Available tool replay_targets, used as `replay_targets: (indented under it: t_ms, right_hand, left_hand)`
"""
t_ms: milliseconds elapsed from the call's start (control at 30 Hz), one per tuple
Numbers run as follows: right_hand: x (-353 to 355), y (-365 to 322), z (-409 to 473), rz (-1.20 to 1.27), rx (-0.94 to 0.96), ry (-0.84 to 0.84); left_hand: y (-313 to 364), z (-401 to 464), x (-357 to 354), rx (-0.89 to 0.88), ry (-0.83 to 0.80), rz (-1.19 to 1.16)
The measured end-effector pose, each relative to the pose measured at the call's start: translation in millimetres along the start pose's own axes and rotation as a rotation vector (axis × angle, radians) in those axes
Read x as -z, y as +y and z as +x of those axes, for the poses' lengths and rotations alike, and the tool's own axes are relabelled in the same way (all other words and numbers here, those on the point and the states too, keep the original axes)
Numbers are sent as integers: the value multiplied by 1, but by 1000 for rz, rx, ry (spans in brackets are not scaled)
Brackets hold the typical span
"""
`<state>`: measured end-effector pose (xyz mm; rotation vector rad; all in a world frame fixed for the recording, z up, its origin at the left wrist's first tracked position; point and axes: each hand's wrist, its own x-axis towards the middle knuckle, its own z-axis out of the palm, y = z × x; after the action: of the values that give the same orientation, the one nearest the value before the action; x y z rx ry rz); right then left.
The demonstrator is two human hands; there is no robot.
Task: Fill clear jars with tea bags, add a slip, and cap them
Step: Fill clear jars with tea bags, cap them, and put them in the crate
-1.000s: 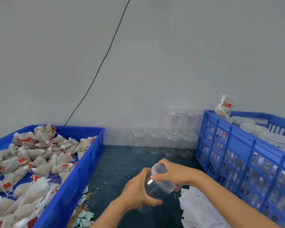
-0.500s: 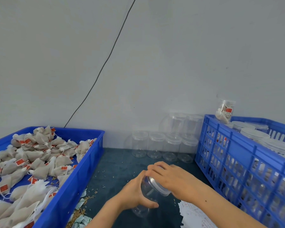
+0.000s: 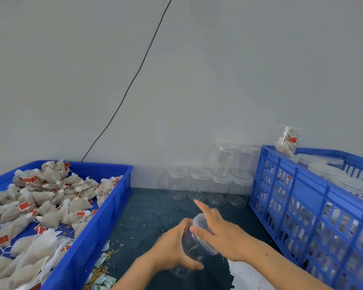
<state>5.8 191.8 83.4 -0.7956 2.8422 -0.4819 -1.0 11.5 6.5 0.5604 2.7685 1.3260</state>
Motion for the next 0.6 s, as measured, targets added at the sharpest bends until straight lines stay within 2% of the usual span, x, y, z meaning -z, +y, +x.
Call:
replay_targets:
  t_ms: [100, 200, 300, 500, 600]
  right_hand:
    - [7, 3, 4, -72, -84, -33]
    - [20, 9, 2, 125, 2, -175]
    - [28, 16, -3, 101, 165, -218]
    - [19, 17, 0, -267, 412, 88]
    - [16, 24, 2, 4, 368, 206]
  left_hand:
    - [5, 1, 1, 6, -22, 24]
    - [4, -1, 3, -3, -41, -10]
    - [3, -1, 3, -31, -29, -5]
    - [-8, 5, 3, -20, -6, -91]
    - [-19, 0, 1, 7, 61, -200]
